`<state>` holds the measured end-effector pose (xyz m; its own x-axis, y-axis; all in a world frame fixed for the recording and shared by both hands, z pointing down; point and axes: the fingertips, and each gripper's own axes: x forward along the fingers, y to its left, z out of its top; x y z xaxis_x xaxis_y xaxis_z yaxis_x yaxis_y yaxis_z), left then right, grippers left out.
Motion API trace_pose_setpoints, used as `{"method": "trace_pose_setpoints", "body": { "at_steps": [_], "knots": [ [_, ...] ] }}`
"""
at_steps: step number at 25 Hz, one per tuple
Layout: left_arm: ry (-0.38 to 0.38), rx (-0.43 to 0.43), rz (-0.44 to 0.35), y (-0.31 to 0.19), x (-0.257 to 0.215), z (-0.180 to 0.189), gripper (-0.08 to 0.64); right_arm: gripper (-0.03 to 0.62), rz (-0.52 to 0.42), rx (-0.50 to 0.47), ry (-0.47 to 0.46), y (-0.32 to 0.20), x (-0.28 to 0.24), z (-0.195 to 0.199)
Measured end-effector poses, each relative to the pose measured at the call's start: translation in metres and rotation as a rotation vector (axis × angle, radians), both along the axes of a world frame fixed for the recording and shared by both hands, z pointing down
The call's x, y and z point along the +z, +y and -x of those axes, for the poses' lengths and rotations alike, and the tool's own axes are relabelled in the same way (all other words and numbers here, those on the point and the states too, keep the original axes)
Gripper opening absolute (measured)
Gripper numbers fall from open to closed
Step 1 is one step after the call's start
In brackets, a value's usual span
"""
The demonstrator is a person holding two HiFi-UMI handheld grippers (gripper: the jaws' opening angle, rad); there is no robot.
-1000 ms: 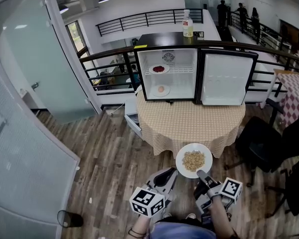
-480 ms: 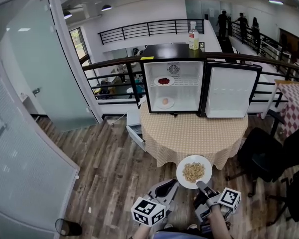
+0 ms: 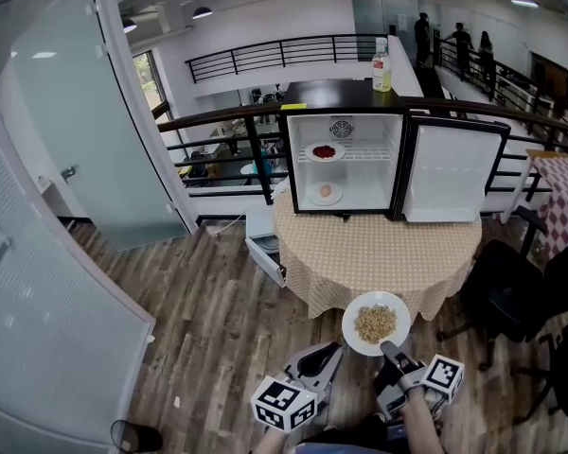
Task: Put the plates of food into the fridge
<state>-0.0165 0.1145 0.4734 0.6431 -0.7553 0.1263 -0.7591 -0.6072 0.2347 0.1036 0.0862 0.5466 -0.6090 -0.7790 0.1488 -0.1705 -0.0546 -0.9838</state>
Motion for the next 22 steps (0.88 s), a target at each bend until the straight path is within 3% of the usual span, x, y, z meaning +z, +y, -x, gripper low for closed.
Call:
{"method": "trace_pose_setpoints", "body": {
  "at_steps": [11,22],
  "knots": [
    [0.015,-0.026,0.026,-0.032,0.009,0.015,0.031,0.025,0.021,-0.021,0.004,-0.036,0.007,0.014],
    [0.006,-0.067,0.020,-0.140,0.005,0.005,0.031,0.025,0.026,-0.038,0.009,-0.147,0.002,-0.003]
  ]
}}
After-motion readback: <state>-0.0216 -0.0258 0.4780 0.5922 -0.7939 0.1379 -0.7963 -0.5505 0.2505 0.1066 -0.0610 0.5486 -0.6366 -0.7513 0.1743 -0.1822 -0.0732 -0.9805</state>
